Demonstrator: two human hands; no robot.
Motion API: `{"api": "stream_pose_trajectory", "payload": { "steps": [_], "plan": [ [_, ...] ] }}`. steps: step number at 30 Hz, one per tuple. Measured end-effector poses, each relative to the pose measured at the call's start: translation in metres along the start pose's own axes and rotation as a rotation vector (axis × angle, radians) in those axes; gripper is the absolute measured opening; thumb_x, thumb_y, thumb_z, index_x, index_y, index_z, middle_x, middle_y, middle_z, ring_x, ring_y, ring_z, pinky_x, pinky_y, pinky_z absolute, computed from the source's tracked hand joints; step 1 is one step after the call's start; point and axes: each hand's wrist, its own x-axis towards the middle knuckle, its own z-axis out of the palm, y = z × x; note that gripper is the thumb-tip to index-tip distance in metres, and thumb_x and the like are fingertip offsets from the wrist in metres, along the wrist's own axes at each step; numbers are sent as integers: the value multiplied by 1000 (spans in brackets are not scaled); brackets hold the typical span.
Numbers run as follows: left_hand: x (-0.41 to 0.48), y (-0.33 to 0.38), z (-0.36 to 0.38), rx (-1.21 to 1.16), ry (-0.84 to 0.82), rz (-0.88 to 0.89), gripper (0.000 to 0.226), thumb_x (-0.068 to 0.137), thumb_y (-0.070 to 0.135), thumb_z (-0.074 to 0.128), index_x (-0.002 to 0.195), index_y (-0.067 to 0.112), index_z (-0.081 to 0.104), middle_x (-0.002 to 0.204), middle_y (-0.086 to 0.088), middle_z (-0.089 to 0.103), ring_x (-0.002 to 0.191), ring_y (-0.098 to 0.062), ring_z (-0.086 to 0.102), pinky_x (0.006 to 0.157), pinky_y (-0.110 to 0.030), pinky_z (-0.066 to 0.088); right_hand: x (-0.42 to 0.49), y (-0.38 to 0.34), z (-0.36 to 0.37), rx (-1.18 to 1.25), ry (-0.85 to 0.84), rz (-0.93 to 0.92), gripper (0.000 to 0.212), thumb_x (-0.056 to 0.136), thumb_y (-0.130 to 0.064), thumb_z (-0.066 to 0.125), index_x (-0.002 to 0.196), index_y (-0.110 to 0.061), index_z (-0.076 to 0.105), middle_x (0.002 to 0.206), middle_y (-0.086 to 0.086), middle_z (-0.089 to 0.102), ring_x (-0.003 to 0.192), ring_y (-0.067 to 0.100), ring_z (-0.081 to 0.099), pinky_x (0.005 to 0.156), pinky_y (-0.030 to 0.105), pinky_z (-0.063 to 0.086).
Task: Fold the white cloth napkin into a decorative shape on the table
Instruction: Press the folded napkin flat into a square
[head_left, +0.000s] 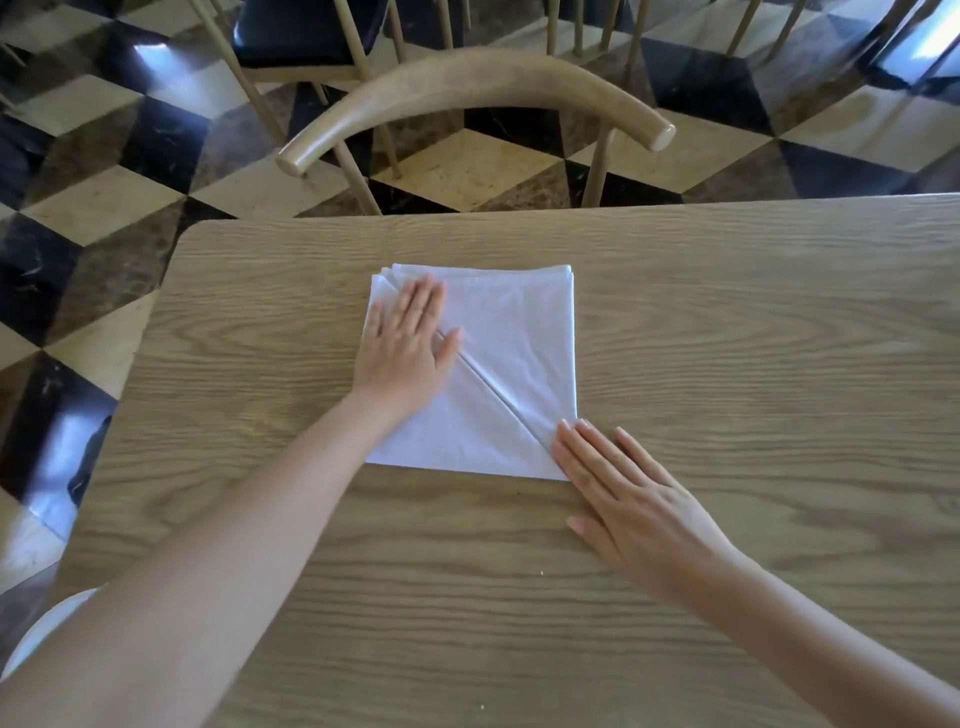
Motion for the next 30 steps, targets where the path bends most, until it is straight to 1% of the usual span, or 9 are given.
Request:
{"api": "stream_pose_trajectory", "payload": {
  "steps": [3, 6, 8, 12, 15, 20, 24, 27, 30],
  "plan": [
    [11, -6, -5, 74, -10, -3, 60, 97, 46, 15, 148, 19, -2, 157, 5, -7, 143, -8, -11, 115, -40, -11, -12, 7, -6, 36, 24, -10, 53, 99, -39, 17, 142, -13, 33, 151, 0, 30, 141, 13, 23, 114, 36, 18],
    [-1, 9, -8, 24, -17, 9, 58, 98, 43, 14, 148, 16, 0, 158, 1, -5, 143, -11, -11, 115, -40, -10, -12, 13, -15, 132, 145, 78, 48, 96, -32, 30, 138, -10, 41, 147, 1, 37, 139, 14, 26, 114, 35, 20],
    [-22, 35, -4, -6, 21, 168, 60, 95, 44, 9, 148, 14, 7, 158, -2, 3, 142, -12, -7, 115, -40, -7, -6, 6, -13, 140, 162, 66, 50, 96, -33, 32, 138, -8, 40, 147, 3, 36, 140, 17, 26, 114, 38, 22],
    [-65, 70, 15, -54, 80, 498, 55, 96, 39, 20, 142, 11, 32, 150, -7, 32, 140, -23, 24, 112, -44, 10, -4, -8, 3, 79, 76, -17, 57, 98, -43, 22, 141, -7, 33, 149, 5, 34, 140, 18, 25, 114, 40, 21],
    [-63, 63, 23, 11, 103, 479, 53, 97, 37, 24, 143, 12, 32, 150, -6, 32, 139, -22, 28, 112, -45, 16, -16, -5, 3, 45, 71, -33, 54, 99, -40, 22, 141, -7, 34, 149, 4, 33, 140, 17, 26, 113, 39, 21],
    [-54, 60, 14, -93, 86, 270, 60, 92, 44, 13, 146, 17, 9, 156, -2, 14, 143, -13, 4, 117, -36, -1, -24, 6, -5, 160, 192, -45, 44, 94, -27, 38, 133, -9, 49, 140, 1, 49, 133, 17, 39, 109, 37, 29],
    [-85, 67, 6, -130, 189, 353, 53, 94, 32, 37, 140, 6, 36, 148, -12, 35, 139, -25, 26, 114, -39, 17, -2, 14, -13, 108, 336, -66, 29, 84, -17, 55, 112, -10, 62, 110, 1, 65, 108, 21, 57, 96, 31, 38],
    [-120, 76, 15, -156, 235, 401, 49, 88, 29, 53, 130, 3, 51, 137, -12, 50, 131, -25, 43, 108, -38, 32, 15, 17, -9, 49, 384, -141, 11, 84, -13, 55, 90, -12, 64, 90, 0, 64, 90, 18, 52, 85, 27, 38],
    [-133, 79, 24, -140, 343, 391, 39, 87, 25, 59, 118, 2, 62, 124, -12, 62, 121, -24, 54, 98, -37, 46, 23, 22, -7, 10, 405, -190, 10, 88, -16, 56, 80, -13, 62, 82, -1, 61, 84, 16, 46, 80, 26, 38]
  ]
}}
